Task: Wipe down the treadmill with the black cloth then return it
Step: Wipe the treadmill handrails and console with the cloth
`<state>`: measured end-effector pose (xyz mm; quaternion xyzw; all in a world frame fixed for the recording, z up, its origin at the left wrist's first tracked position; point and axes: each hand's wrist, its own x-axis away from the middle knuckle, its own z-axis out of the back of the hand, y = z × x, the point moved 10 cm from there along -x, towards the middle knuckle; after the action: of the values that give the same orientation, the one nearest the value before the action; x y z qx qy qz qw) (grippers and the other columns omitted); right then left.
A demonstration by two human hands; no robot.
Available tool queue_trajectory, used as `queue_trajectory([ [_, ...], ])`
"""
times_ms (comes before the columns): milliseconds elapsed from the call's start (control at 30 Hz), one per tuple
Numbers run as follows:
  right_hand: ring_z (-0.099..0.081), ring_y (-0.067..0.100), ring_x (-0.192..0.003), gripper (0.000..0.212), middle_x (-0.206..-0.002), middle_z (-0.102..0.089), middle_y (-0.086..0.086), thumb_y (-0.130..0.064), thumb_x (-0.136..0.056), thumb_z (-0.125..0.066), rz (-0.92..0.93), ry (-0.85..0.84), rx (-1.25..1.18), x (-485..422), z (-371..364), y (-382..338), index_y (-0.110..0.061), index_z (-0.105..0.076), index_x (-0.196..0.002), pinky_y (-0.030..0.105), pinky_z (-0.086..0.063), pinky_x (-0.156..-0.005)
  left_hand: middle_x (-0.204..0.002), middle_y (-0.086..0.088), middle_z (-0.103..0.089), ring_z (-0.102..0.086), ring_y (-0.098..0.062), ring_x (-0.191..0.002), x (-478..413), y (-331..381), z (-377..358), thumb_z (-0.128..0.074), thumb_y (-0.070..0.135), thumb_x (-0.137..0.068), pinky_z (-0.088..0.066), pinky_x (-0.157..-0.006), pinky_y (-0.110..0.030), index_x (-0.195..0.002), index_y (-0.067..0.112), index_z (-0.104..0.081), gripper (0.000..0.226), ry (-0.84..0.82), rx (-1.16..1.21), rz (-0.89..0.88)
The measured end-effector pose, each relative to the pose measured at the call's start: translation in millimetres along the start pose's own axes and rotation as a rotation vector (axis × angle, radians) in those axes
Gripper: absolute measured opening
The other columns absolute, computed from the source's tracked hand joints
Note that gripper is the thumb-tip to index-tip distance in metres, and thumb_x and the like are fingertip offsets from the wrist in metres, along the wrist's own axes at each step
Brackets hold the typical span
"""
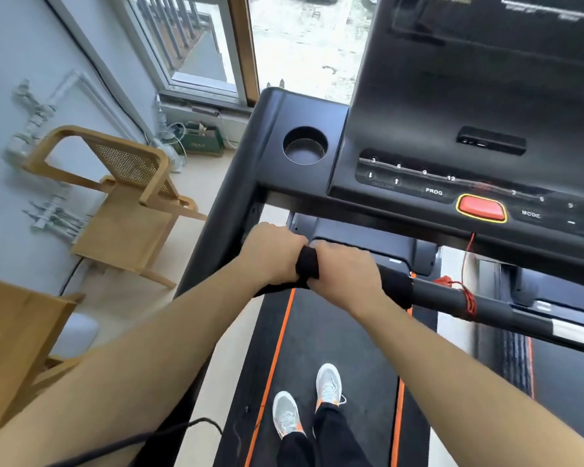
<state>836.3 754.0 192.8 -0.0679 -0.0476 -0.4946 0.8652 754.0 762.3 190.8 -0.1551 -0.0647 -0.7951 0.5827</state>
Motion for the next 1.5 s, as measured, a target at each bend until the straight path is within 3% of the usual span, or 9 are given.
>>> queue_trajectory([
  [100,-0.063,0.025,-0.063,0.030,-0.071,-0.062,0.000,-0.027,-0.066,-0.079,-0.028,0.232,0.121,27.9,12.1,6.4,-0.019,-0.055,-0.081,0.033,-0.044,-0.051,-0.063,0.001,-0.062,-0.059,-0.027,-0.056,14.9,23.6,14.0,-0.073,0.025,-0.064,-0.027,-0.060,-0.032,-0.074,0.022,-0.056,0.020,0.293,-0.070,0.022],
  [267,-0.059,0.016,-0.064,0.028,-0.071,-0.059,-0.005,-0.040,-0.068,-0.075,-0.055,-0.508,-0.337,2.1,-13.8,33.2,-0.026,-0.051,-0.072,0.031,-0.048,-0.056,-0.075,0.006,-0.061,-0.061,-0.021,-0.068,-19.2,37.4,-1.9,-0.067,0.048,-0.066,-0.040,-0.060,-0.031,-0.091,0.029,-0.062,0.032,-0.237,0.085,-0.043],
  [333,-0.062,0.016,-0.067,0.029,-0.075,-0.063,-0.005,-0.043,-0.066,-0.076,-0.058,-0.582,-0.363,4.3,-15.7,39.9,-0.026,-0.058,-0.080,0.031,-0.051,-0.058,-0.078,0.005,-0.062,-0.062,-0.021,-0.071,-24.7,39.7,-5.9,-0.071,0.052,-0.062,-0.043,-0.061,-0.032,-0.093,0.028,-0.061,0.041,-0.368,0.133,-0.045],
  [533,-0.060,0.027,-0.061,0.026,-0.070,-0.061,0.001,-0.025,-0.067,-0.076,-0.067,0.261,0.119,58.4,16.0,51.0,-0.018,-0.055,-0.080,0.033,-0.040,-0.053,-0.080,0.002,-0.067,-0.063,-0.024,-0.068,-4.8,74.4,19.1,-0.059,0.031,-0.079,-0.033,-0.061,-0.032,-0.083,0.027,-0.051,0.010,0.157,-0.015,-0.022],
  [767,-0.065,0.019,-0.071,0.027,-0.077,-0.067,0.000,-0.040,-0.067,-0.077,-0.092,-0.696,-0.390,25.4,-25.4,75.1,-0.020,-0.065,-0.082,0.033,-0.052,-0.059,-0.079,0.002,-0.067,-0.066,-0.018,-0.069,-38.5,81.5,-14.8,-0.078,0.041,-0.060,-0.057,-0.066,-0.035,-0.080,0.025,-0.063,0.030,-0.612,0.296,-0.119],
  [1000,-0.057,0.030,-0.064,0.028,-0.072,-0.058,0.004,-0.020,-0.065,-0.076,-0.081,0.321,0.157,84.4,12.0,81.0,-0.015,-0.057,-0.084,0.037,-0.042,-0.058,-0.066,0.001,-0.062,-0.060,-0.025,-0.057,-11.8,111.3,25.4,-0.073,0.024,-0.067,-0.031,-0.056,-0.032,-0.079,0.022,-0.055,0.022,0.307,-0.059,-0.087],
  [1267,-0.070,0.018,-0.078,0.035,-0.084,-0.071,-0.002,-0.043,-0.066,-0.078,-0.219,-0.853,-0.444,59.4,-28.8,130.4,-0.020,-0.071,-0.091,0.033,-0.058,-0.073,-0.078,0.005,-0.062,-0.058,-0.014,-0.066,-50.3,136.5,6.1,-0.072,0.048,-0.067,-0.044,-0.058,-0.031,-0.092,0.025,-0.062,0.035,-0.467,0.226,-0.188],
  [1367,-0.067,0.021,-0.076,0.032,-0.079,-0.066,-0.005,-0.049,-0.068,-0.072,-0.178,-0.595,-0.233,62.4,-21.4,132.3,-0.023,-0.065,-0.086,0.032,-0.051,-0.061,-0.079,0.005,-0.064,-0.061,-0.020,-0.067,-47.0,140.9,17.5,-0.067,0.045,-0.072,-0.041,-0.060,-0.031,-0.091,0.025,-0.062,0.028,-0.194,0.131,-0.152],
  [1500,-0.063,0.026,-0.060,0.022,-0.066,-0.063,-0.001,-0.033,-0.064,-0.070,-0.126,0.175,0.089,81.5,6.5,121.7,-0.021,-0.054,-0.072,0.032,-0.043,-0.053,-0.065,-0.001,-0.063,-0.063,-0.029,-0.059,-23.7,152.1,32.3,-0.064,0.018,-0.068,-0.036,-0.059,-0.033,-0.077,0.023,-0.052,0.016,0.314,0.041,-0.108],
])
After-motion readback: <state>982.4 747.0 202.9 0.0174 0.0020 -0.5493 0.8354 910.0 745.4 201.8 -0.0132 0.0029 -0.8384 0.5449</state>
